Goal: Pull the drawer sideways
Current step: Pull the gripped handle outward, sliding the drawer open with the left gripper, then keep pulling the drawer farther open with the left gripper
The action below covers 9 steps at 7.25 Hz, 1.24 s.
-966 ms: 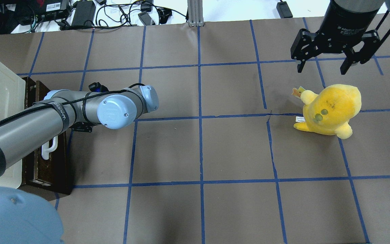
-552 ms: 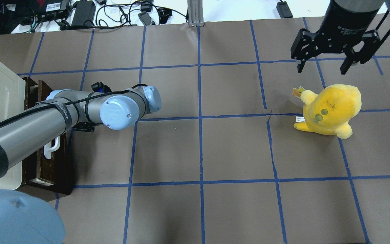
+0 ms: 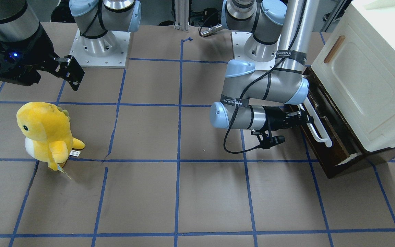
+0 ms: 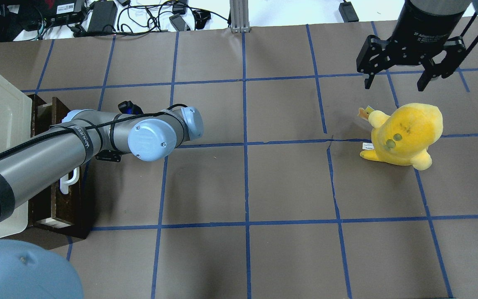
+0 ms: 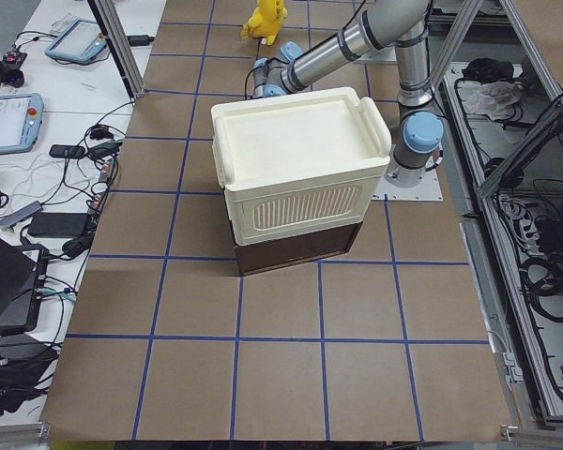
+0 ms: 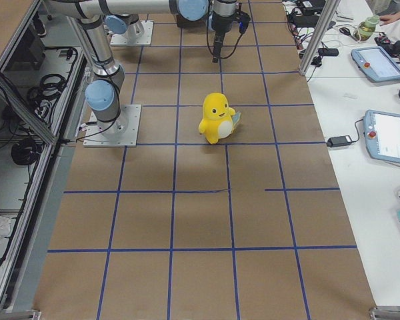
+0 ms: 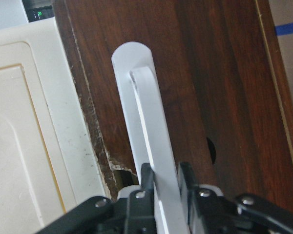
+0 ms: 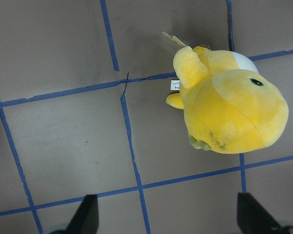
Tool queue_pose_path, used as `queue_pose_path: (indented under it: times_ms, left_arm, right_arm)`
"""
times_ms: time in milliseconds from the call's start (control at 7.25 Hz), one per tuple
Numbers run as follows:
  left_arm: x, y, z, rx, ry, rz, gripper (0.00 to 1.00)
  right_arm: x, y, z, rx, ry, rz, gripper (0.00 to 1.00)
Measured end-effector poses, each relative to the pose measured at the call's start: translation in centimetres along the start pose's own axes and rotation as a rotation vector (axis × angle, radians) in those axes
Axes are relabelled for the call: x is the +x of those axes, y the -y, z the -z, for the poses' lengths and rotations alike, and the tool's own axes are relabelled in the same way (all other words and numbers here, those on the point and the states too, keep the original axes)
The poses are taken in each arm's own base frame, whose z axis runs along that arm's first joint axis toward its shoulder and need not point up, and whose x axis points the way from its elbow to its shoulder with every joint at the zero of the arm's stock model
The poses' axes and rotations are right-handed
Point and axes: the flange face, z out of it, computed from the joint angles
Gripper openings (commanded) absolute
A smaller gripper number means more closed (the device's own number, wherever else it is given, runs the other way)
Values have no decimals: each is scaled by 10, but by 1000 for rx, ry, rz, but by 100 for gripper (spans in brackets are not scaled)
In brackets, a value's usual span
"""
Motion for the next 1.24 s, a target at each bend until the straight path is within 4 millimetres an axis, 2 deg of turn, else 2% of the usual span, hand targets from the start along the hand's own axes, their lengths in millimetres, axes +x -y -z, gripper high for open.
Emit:
queue_pose_path:
  times_ms: [276,1241]
  left_arm:
    - [-1,0,9,15,-2,-2,13]
    - [2,-1,22,39,0,-7,13]
  right_arm:
    - [0,0,0,0,0,0,100]
    - [0,0,0,0,0,1,100]
